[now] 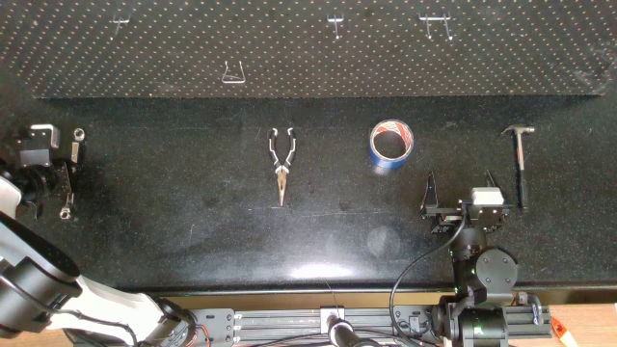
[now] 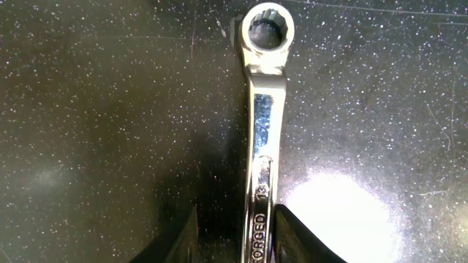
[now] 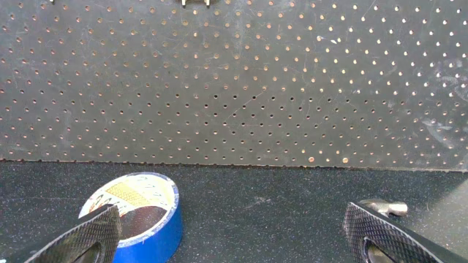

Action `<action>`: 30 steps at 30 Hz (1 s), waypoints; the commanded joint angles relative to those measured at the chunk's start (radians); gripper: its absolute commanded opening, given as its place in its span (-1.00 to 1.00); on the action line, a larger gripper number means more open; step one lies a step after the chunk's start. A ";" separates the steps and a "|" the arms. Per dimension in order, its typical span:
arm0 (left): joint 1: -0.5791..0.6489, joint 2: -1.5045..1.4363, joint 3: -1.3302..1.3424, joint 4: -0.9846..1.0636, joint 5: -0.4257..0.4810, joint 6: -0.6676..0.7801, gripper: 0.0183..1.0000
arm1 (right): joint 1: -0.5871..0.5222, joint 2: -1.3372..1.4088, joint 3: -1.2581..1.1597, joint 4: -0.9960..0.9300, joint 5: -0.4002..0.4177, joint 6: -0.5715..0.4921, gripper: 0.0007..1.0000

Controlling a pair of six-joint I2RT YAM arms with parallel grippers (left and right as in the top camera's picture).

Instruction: Place Tools Onto Pegboard

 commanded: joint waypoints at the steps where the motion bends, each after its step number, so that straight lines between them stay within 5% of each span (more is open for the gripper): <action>1: -0.003 0.026 0.011 -0.008 -0.015 -0.010 -0.42 | 0.007 -0.009 -0.005 -0.001 -0.006 0.011 0.96; 30: -0.003 0.026 0.011 -0.016 -0.014 -0.010 -0.77 | 0.007 -0.009 -0.005 -0.001 -0.006 0.011 0.96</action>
